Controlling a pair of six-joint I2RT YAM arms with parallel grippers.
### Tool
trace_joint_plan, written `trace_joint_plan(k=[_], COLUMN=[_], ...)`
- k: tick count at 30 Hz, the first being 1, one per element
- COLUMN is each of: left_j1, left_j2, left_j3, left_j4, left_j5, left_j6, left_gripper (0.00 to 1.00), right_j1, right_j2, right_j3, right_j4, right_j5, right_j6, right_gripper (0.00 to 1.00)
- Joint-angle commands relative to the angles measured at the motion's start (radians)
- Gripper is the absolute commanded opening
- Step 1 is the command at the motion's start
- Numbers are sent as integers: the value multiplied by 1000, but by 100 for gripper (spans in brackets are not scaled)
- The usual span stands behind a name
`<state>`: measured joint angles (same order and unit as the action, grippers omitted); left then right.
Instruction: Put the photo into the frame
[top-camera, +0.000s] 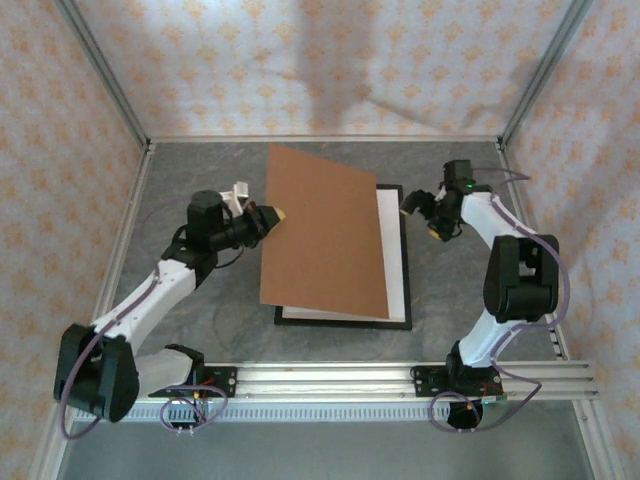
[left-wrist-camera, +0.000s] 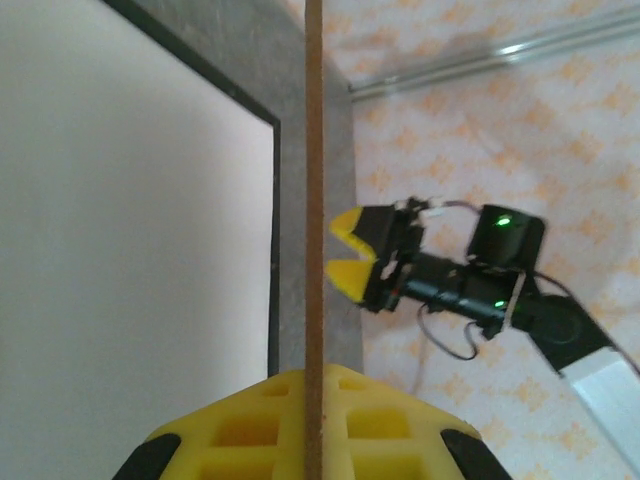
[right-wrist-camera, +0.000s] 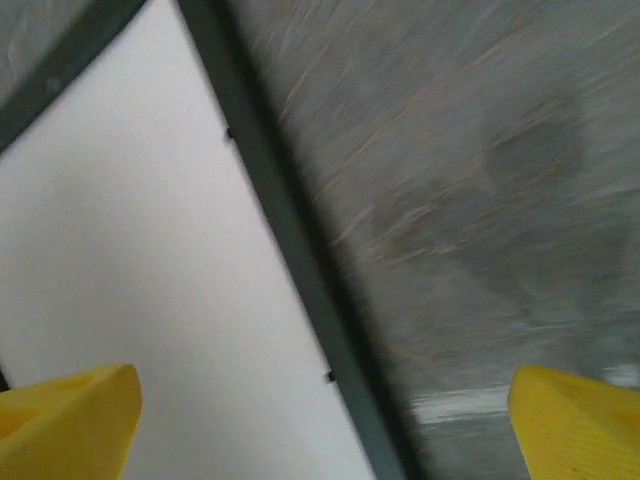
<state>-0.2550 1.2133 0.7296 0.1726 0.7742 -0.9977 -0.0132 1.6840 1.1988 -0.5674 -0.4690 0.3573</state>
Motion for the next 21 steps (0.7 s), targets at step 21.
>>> trace_joint_plan(k=[21], left_j1=[-93], left_j2=[406], left_j3=[69], left_j4=[449], left_j5=[-48], left_j6=[-15], left_gripper=[0], right_j1=[-31], right_j2=[-48], right_j3=[1], right_j4=[-56], right_j5=[97], right_j6=[-61], right_gripper=[94])
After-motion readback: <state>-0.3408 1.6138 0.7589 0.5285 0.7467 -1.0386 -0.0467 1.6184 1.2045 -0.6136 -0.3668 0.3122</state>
